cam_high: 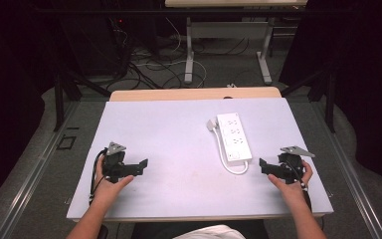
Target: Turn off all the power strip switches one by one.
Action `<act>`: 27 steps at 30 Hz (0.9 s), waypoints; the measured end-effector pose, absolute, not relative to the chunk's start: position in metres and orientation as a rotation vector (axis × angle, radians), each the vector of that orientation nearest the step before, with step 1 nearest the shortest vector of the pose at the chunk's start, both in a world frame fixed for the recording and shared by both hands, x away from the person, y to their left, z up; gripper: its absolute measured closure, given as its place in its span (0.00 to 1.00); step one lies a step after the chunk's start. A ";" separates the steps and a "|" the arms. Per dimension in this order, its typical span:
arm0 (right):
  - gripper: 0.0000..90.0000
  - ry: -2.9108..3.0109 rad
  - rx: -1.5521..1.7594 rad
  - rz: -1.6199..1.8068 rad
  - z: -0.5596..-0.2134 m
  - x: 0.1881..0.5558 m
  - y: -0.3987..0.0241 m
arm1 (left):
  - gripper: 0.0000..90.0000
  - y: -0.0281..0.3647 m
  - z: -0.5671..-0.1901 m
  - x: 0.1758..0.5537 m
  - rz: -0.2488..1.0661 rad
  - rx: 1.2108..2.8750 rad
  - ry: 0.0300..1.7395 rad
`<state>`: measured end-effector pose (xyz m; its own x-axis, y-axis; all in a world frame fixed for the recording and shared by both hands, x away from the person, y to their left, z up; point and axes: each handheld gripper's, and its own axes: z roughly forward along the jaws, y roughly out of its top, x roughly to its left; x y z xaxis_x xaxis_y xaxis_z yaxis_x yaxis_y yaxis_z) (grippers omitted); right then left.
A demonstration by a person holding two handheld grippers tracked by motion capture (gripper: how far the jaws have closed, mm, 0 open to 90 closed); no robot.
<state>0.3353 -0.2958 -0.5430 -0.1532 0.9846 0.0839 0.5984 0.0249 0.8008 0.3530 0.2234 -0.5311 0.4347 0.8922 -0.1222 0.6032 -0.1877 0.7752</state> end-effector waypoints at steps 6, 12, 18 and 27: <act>0.11 1.823 1.578 0.989 -0.542 0.335 -0.292 | 0.03 0.221 -0.533 0.355 0.446 1.919 1.266; 0.18 1.872 1.521 0.995 -0.539 0.340 -0.285 | 0.04 0.220 -0.534 0.355 0.453 1.921 1.263; 0.30 1.909 1.485 1.020 -0.535 0.340 -0.272 | 0.04 0.221 -0.533 0.352 0.466 1.933 1.262; 0.45 1.985 1.450 1.055 -0.527 0.351 -0.263 | 0.07 0.223 -0.534 0.352 0.473 1.929 1.293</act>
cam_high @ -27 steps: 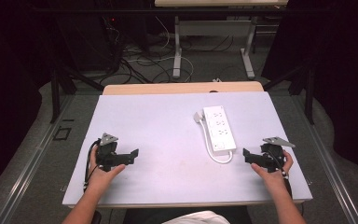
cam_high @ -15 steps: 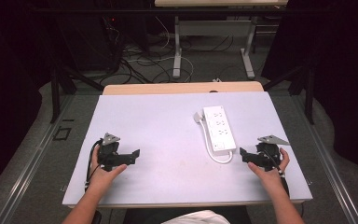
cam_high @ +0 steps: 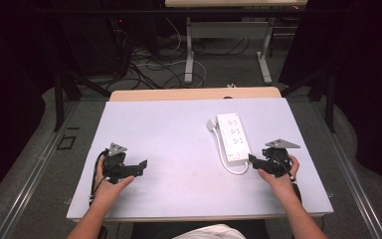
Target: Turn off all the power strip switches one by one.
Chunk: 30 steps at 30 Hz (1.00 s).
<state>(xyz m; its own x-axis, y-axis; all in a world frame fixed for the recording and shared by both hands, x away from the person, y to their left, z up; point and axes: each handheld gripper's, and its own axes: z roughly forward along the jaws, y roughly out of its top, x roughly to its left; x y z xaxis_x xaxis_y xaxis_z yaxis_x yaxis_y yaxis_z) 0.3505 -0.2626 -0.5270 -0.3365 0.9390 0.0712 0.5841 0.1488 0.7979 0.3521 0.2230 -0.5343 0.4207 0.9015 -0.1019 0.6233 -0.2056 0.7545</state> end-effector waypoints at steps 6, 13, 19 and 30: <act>0.50 2.044 1.434 1.037 -0.524 0.356 -0.258 | 0.07 0.224 -0.535 0.352 0.482 1.948 1.288; 0.54 2.104 1.396 0.993 -0.520 0.364 -0.248 | 0.07 0.225 -0.534 0.351 0.474 1.935 1.294; 0.54 2.146 1.370 0.981 -0.516 0.369 -0.237 | 0.07 0.225 -0.534 0.351 0.480 1.936 1.286; 0.72 2.221 1.346 0.940 -0.509 0.382 -0.226 | 0.07 0.224 -0.534 0.351 0.479 1.942 1.280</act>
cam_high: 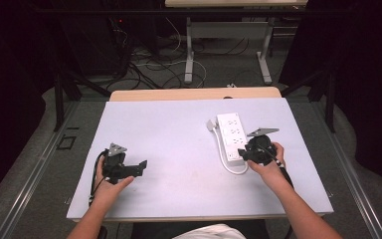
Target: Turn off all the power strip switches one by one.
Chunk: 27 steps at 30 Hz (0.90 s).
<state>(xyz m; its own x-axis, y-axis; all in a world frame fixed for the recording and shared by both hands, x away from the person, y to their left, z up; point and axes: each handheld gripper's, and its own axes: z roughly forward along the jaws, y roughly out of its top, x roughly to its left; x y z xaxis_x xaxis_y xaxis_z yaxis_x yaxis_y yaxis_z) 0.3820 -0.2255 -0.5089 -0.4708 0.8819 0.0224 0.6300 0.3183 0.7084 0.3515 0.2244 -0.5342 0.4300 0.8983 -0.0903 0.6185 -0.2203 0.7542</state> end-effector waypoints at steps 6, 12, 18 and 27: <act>0.80 2.266 1.306 0.934 -0.510 0.386 -0.221 | 0.07 0.224 -0.534 0.351 0.479 1.946 1.280; 0.87 2.292 1.310 0.904 -0.511 0.390 -0.215 | 0.07 0.224 -0.535 0.352 0.480 1.948 1.278; 0.92 2.319 1.312 0.885 -0.511 0.394 -0.210 | 0.07 0.223 -0.534 0.352 0.472 1.950 1.285; 1.00 2.360 1.326 0.841 -0.515 0.400 -0.203 | 0.07 0.224 -0.535 0.352 0.480 1.960 1.277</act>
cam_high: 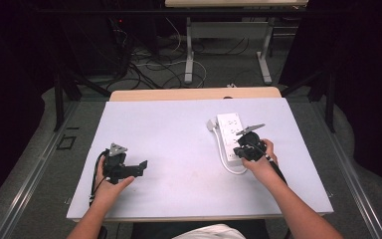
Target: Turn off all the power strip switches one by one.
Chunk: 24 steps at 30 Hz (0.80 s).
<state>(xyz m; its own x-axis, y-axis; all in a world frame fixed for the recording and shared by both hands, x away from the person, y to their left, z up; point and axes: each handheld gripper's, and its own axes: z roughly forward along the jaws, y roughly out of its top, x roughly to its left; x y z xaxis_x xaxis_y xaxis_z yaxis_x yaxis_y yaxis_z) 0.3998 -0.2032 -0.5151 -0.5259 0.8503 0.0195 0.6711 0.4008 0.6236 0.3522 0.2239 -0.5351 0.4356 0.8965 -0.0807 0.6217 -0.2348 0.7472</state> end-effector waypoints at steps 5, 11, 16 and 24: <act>1.00 2.374 1.328 0.822 -0.518 0.402 -0.199 | 0.07 0.224 -0.535 0.352 0.473 1.960 1.283; 1.00 2.372 1.342 0.808 -0.519 0.404 -0.197 | 0.07 0.224 -0.535 0.352 0.473 1.962 1.284; 1.00 2.410 1.340 0.813 -0.518 0.406 -0.196 | 0.08 0.223 -0.535 0.352 0.474 1.950 1.284; 1.00 2.411 1.317 0.771 -0.518 0.406 -0.192 | 0.08 0.222 -0.536 0.352 0.481 1.946 1.282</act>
